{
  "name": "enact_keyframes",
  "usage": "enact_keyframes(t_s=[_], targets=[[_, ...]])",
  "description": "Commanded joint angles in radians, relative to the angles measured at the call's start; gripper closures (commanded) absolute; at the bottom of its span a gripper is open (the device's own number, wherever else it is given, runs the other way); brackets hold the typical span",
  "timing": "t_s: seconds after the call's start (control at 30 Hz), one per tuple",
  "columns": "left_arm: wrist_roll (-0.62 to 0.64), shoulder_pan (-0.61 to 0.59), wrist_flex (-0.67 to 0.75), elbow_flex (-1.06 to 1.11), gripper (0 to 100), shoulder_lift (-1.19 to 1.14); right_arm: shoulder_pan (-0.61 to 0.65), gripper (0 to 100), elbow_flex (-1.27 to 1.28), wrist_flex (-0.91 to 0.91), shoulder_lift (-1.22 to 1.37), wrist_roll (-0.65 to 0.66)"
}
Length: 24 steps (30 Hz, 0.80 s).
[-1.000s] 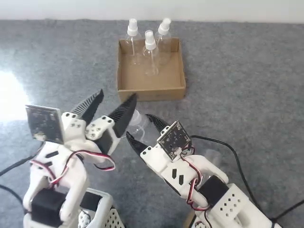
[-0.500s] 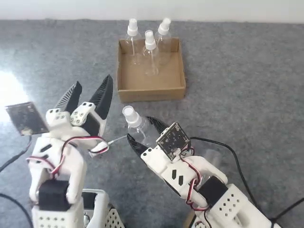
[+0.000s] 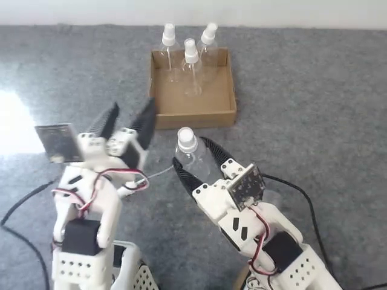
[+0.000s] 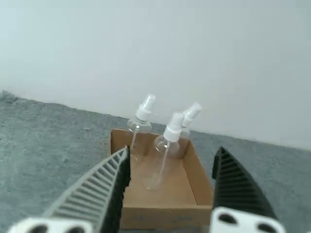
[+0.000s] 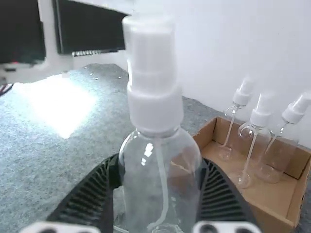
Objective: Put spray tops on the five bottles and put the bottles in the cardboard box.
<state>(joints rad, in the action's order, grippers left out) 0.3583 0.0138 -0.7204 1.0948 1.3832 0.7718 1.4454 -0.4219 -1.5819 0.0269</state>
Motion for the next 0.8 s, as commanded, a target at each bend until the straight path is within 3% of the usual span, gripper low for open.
enact_keyframes(t_s=[0.0,0.4,0.77], targets=[[-0.11,0.143,-0.015,0.004,74,0.014,-0.015,91.9,0.0,0.015,-0.048,0.011],[-0.245,0.313,-0.092,0.004,74,0.014,-0.019,91.9,0.003,0.015,-0.048,0.011],[-0.253,0.315,-0.095,-0.001,78,0.014,-0.019,91.9,0.003,0.002,-0.048,0.011]])
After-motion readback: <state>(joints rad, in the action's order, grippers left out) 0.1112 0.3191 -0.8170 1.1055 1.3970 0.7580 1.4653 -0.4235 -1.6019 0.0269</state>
